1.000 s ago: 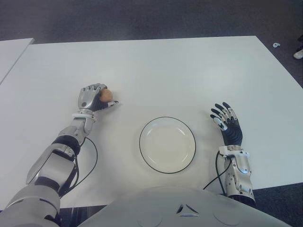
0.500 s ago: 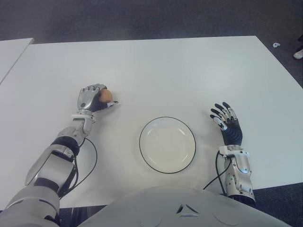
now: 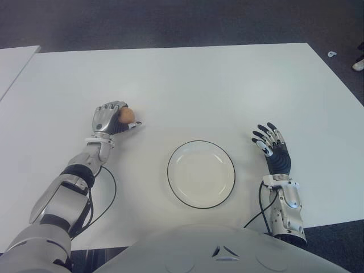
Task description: Put the apples into the plate.
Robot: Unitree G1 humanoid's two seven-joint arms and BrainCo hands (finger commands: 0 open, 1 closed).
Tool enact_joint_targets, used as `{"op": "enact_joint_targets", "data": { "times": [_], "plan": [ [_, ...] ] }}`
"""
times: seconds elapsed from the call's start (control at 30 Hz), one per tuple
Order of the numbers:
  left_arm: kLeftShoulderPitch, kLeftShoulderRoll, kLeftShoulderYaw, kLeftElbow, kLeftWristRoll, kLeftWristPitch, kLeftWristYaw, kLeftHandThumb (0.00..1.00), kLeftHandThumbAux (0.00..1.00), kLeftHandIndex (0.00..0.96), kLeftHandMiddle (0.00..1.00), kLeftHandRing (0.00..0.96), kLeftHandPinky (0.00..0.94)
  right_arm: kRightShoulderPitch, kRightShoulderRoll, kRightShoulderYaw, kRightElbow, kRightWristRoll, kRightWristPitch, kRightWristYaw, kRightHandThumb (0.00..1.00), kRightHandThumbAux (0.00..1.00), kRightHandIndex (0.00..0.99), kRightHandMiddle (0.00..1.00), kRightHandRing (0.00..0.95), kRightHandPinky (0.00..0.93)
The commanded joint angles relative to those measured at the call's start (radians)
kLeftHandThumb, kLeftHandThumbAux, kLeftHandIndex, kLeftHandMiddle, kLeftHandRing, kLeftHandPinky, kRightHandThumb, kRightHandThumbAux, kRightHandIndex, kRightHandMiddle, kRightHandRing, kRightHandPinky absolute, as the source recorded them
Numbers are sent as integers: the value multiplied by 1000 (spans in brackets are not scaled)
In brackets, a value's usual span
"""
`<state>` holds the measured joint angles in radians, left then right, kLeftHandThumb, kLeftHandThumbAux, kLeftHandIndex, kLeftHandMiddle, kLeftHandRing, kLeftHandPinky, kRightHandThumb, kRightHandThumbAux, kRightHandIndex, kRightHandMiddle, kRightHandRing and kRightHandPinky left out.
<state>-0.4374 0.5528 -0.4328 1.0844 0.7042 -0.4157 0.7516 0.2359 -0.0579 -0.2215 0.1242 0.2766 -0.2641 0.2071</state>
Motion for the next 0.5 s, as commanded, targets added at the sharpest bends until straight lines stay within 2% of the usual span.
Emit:
{"op": "enact_joint_targets", "data": {
  "times": [0.03,0.3,0.5],
  "plan": [
    [41,7,3,-3,-6,-2,-26,744,694,443,831,815,754,18,6,5,30,-7,29,-4,475,719,123,229,253,287],
    [49,23,12,-41,2,-11,0,747,694,443,848,833,795,17,6,7,30,-14,24,-5,467,728,122,227,250,294],
    [53,39,42,-77,-19,-56,3,747,694,443,864,853,840,14,10,8,36,-15,22,-7,472,729,119,222,249,294]
  ]
}}
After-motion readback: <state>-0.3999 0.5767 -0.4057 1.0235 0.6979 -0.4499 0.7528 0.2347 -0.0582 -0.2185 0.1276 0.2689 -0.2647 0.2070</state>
